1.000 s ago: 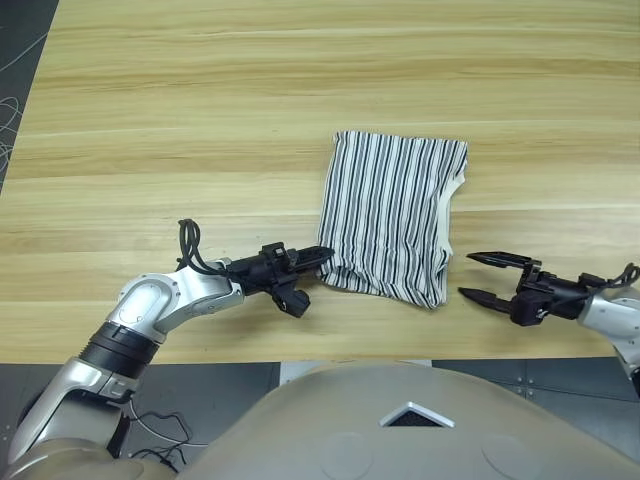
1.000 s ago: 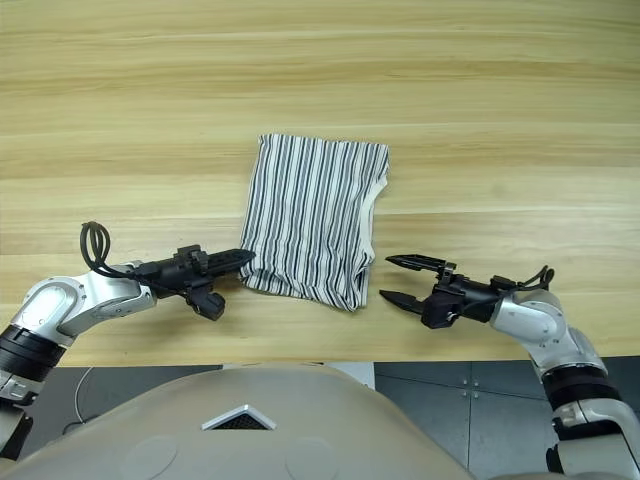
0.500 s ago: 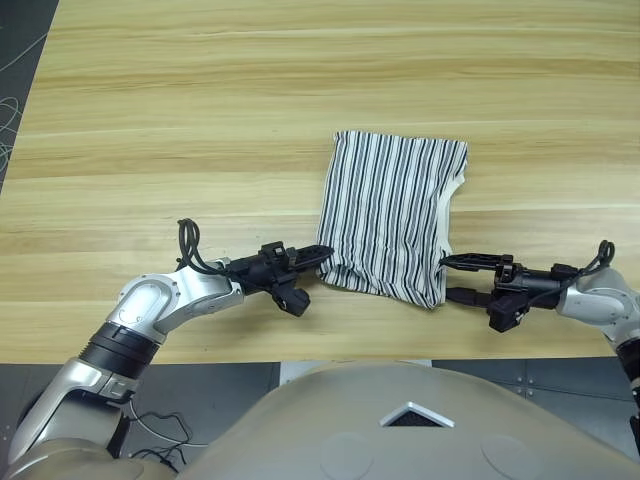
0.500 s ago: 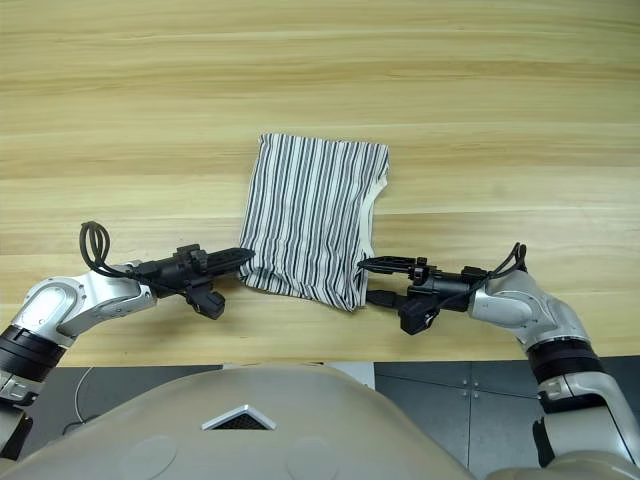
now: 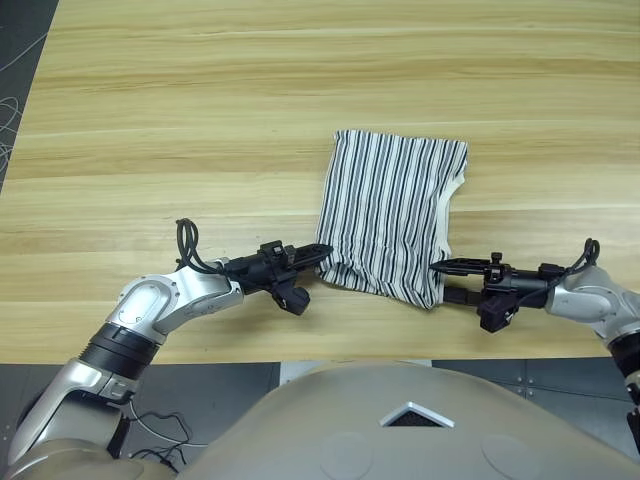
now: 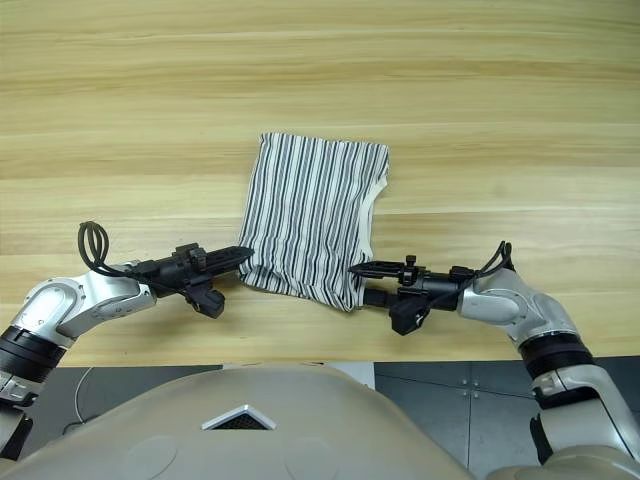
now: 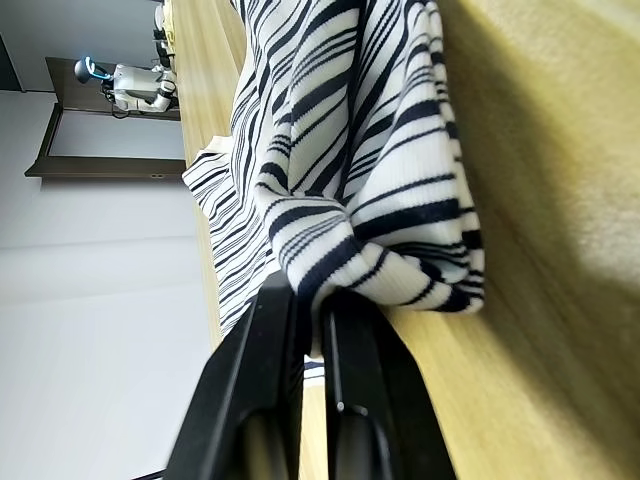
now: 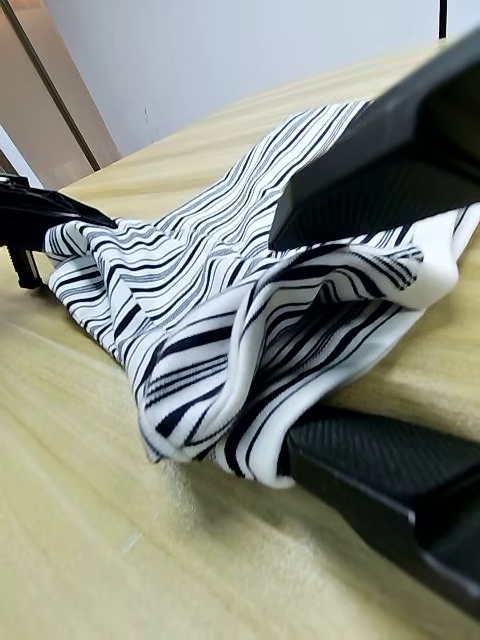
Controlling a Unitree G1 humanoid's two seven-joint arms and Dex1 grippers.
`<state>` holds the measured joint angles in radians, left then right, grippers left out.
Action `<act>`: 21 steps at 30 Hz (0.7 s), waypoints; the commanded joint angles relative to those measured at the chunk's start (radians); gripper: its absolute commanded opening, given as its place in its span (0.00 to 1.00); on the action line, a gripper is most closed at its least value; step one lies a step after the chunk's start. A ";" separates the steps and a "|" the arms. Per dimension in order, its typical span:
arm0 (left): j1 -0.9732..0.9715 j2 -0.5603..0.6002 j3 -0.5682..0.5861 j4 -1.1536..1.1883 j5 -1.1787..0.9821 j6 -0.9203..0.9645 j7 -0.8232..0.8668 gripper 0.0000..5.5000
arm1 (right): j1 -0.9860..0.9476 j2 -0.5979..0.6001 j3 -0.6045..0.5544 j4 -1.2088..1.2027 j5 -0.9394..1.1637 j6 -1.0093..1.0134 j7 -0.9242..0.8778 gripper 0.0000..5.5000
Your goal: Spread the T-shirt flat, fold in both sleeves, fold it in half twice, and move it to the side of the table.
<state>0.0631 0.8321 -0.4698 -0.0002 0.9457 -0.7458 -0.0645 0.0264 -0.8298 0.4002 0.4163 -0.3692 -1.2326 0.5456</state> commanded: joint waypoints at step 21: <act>0.321 0.233 0.180 -0.129 -0.542 0.209 -0.372 0.02 | 0.112 -0.151 0.053 -0.374 0.868 0.720 0.459 0.02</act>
<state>0.3051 0.9980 -0.3345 -0.0865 0.5184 -0.6172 -0.3395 0.1175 -0.9085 0.4978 0.0955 0.3531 -0.6635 0.9175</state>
